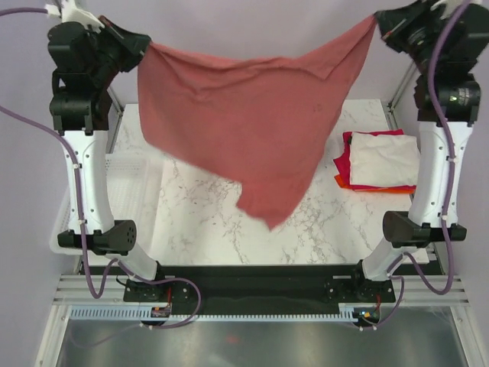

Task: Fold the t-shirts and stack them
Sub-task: Flatten the tshirt out

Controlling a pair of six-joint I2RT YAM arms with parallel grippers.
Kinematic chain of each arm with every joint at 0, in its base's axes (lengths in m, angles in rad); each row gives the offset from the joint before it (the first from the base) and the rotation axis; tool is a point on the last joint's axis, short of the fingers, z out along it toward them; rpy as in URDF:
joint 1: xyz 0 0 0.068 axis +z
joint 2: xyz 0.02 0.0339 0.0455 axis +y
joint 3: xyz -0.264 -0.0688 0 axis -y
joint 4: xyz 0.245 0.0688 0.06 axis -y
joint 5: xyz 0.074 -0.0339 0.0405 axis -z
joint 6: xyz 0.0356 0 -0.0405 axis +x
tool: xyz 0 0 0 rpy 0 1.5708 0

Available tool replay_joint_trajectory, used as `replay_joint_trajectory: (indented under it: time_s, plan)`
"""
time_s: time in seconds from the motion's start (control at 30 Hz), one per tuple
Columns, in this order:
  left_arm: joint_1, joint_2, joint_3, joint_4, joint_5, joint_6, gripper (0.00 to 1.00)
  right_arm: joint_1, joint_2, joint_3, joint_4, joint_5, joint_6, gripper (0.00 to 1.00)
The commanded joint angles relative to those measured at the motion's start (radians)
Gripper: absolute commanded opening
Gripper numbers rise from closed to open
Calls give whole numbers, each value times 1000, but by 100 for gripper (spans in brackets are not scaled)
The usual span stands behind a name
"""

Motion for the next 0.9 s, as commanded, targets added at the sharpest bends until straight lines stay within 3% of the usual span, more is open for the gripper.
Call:
replay_joint_trajectory:
  time_s: [0.0, 0.13, 0.2, 0.37, 0.53, 0.87]
  plan:
    - [12, -10, 82, 175, -4, -55, 2, -100, -57, 43, 284, -143, 192, 0]
    - [50, 76, 138, 230, -7, -66, 2, -192, 65, 110, 426, -326, 370, 0]
    - [61, 105, 91, 256, -10, -76, 2, -197, 58, 10, 476, -372, 367, 0]
    - [61, 34, -297, 434, 43, -83, 2, -195, -127, -535, 679, -433, 321, 0]
    - [61, -55, -648, 609, 63, -76, 2, -197, -350, -927, 634, -366, 205, 0]
    - [36, -324, -1151, 695, 126, -61, 2, -197, -716, -1334, 491, -303, 132, 0]
